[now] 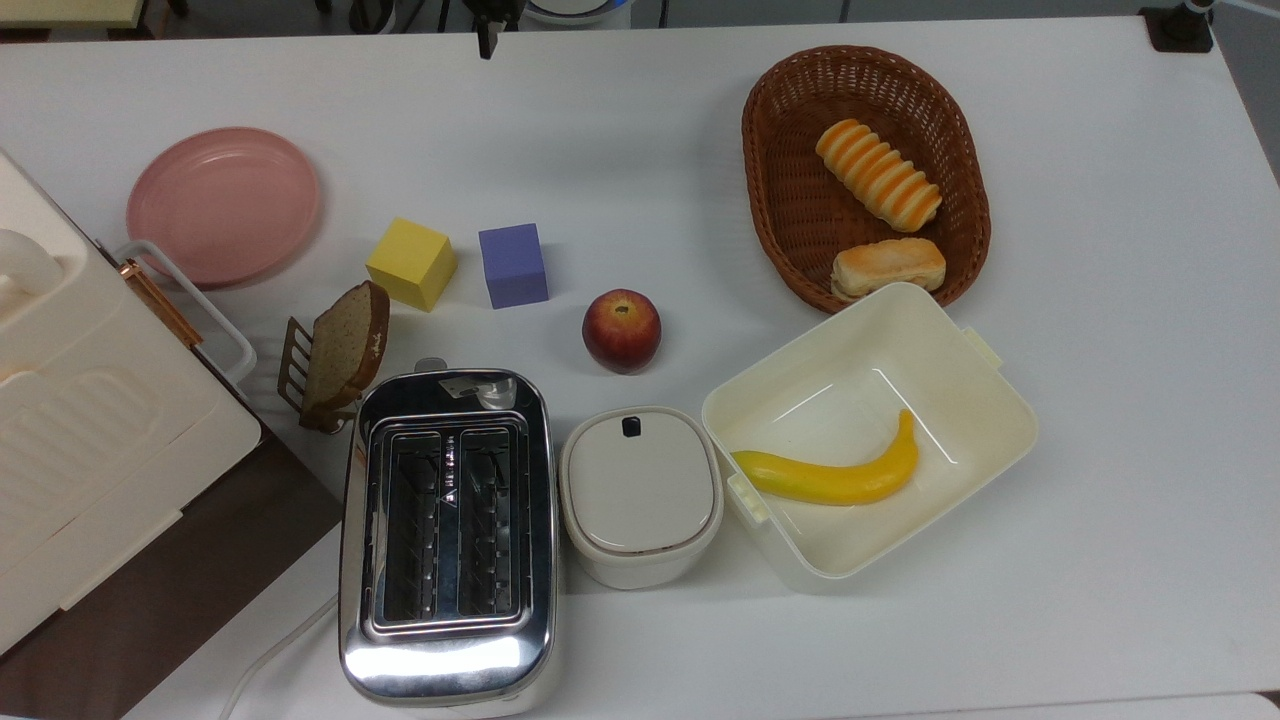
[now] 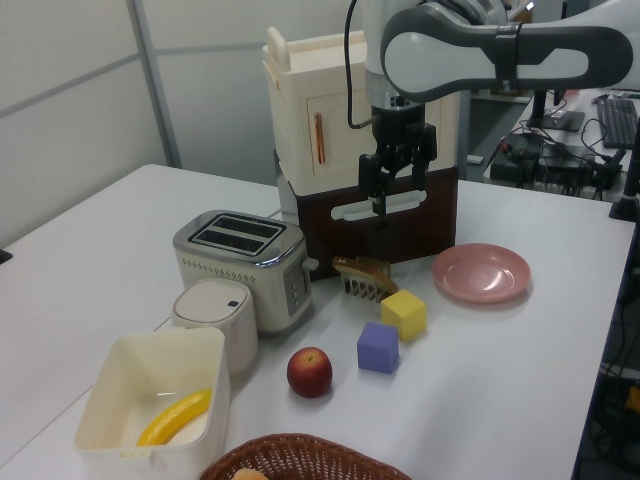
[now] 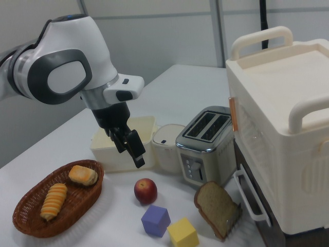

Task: Put the bread on the table
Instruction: 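Move the gripper from rest toward the wicker basket of bread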

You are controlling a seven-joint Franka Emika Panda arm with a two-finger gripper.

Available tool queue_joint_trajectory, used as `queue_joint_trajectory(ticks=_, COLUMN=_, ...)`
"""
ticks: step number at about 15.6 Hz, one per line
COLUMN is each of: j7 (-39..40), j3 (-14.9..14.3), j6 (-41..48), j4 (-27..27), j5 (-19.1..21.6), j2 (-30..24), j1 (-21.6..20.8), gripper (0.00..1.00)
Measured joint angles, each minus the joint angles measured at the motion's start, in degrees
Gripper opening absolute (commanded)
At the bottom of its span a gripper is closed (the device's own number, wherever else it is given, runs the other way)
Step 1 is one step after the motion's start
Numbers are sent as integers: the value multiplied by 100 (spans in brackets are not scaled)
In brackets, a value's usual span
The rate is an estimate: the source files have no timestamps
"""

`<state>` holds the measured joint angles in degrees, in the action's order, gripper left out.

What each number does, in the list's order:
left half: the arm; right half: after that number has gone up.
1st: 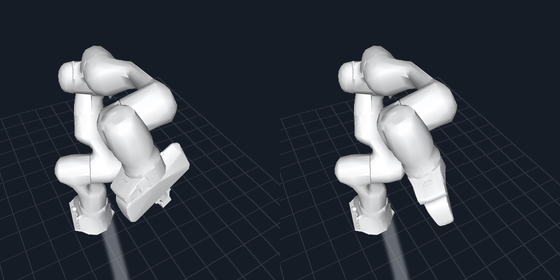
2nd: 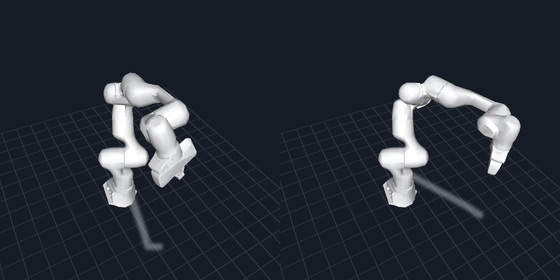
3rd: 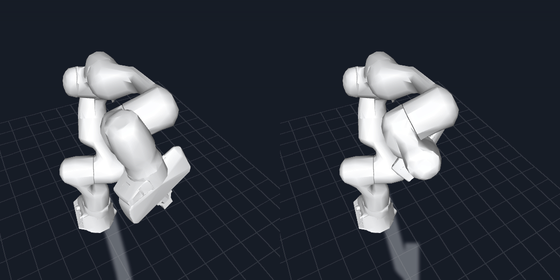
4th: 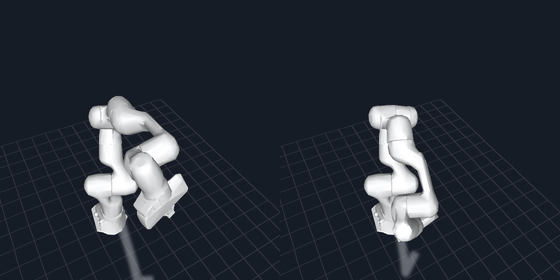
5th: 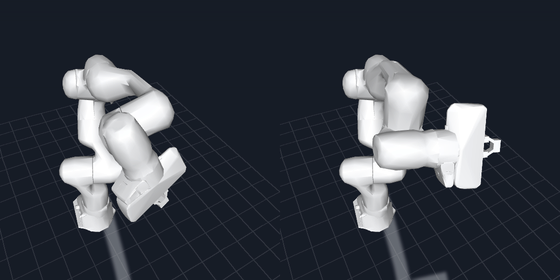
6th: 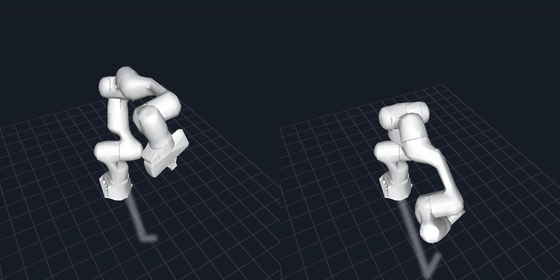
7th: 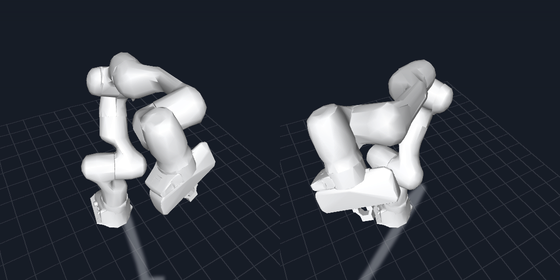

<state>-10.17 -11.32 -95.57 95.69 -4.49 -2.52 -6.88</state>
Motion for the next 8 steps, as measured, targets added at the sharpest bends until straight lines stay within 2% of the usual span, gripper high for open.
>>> queue_joint_trajectory(ticks=1, j7=42, j3=-3, j6=0, j4=0, j5=0, j2=0, j1=0, gripper=100)
queue_joint_trajectory(ticks=4, j7=866, j3=-211, j6=25, j4=0, j5=360, j2=-1, j1=-2, gripper=100)
queue_joint_trajectory(ticks=8, j7=964, j3=-221, j6=45, j4=6, j5=367, j2=-1, j1=-11, gripper=100)
